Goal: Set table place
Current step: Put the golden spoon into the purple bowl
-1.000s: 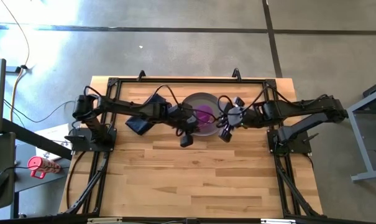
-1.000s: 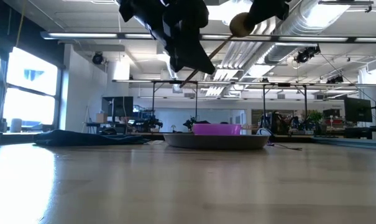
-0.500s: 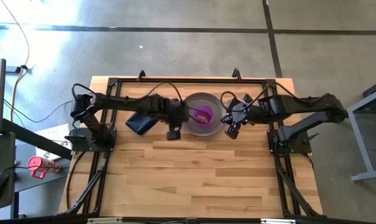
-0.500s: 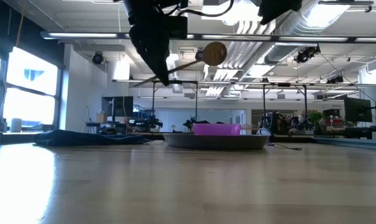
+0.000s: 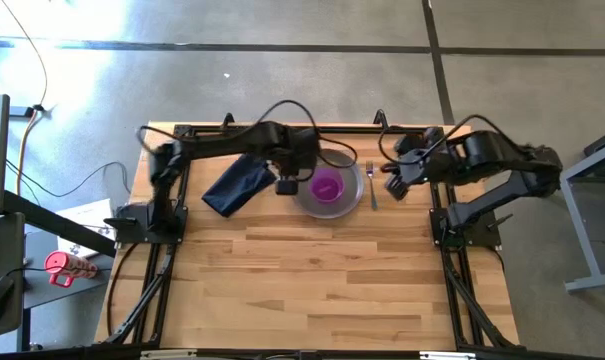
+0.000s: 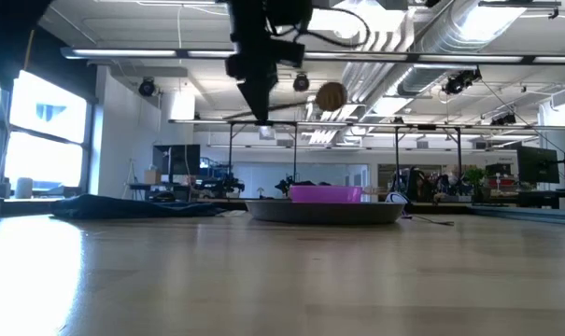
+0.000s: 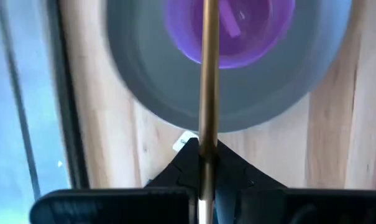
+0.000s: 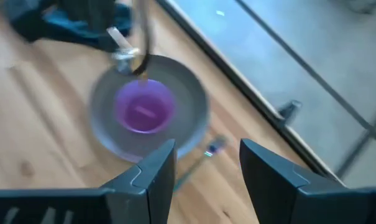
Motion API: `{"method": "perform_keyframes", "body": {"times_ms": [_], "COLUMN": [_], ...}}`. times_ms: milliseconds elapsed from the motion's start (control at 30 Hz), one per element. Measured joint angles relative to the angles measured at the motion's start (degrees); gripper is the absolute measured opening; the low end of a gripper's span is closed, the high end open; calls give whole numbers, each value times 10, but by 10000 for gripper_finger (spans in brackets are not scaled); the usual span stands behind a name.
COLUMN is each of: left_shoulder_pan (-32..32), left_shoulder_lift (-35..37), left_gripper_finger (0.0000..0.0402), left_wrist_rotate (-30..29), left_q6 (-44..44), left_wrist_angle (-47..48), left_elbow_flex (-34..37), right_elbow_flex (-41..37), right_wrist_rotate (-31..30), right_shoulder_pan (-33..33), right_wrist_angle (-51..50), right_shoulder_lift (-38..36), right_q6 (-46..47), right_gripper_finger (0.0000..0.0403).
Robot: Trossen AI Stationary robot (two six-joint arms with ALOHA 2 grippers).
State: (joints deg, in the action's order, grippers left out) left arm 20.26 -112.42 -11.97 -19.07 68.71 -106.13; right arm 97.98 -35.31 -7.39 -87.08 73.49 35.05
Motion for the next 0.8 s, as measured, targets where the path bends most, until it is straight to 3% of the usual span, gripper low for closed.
{"method": "perform_keyframes", "body": {"times_ms": [200,367,800], "left_shoulder_pan": [15,23,21], "left_shoulder_lift": [-114,-168,-181], "left_gripper_finger": [6,6,6], "left_wrist_rotate": [-23,-41,-36], "left_q6": [-50,-70,-77], "left_wrist_angle": [86,120,64], "left_elbow_flex": [-77,-91,-91], "right_elbow_flex": [20,20,20], "right_wrist_rotate": [-14,-12,-12], "right_shoulder_pan": [-1,-1,-1], "right_wrist_angle": [-16,-30,-29], "right_shoulder_lift": [-24,-35,-37], "right_q6": [23,36,30], "right_gripper_finger": [169,169,169]}}
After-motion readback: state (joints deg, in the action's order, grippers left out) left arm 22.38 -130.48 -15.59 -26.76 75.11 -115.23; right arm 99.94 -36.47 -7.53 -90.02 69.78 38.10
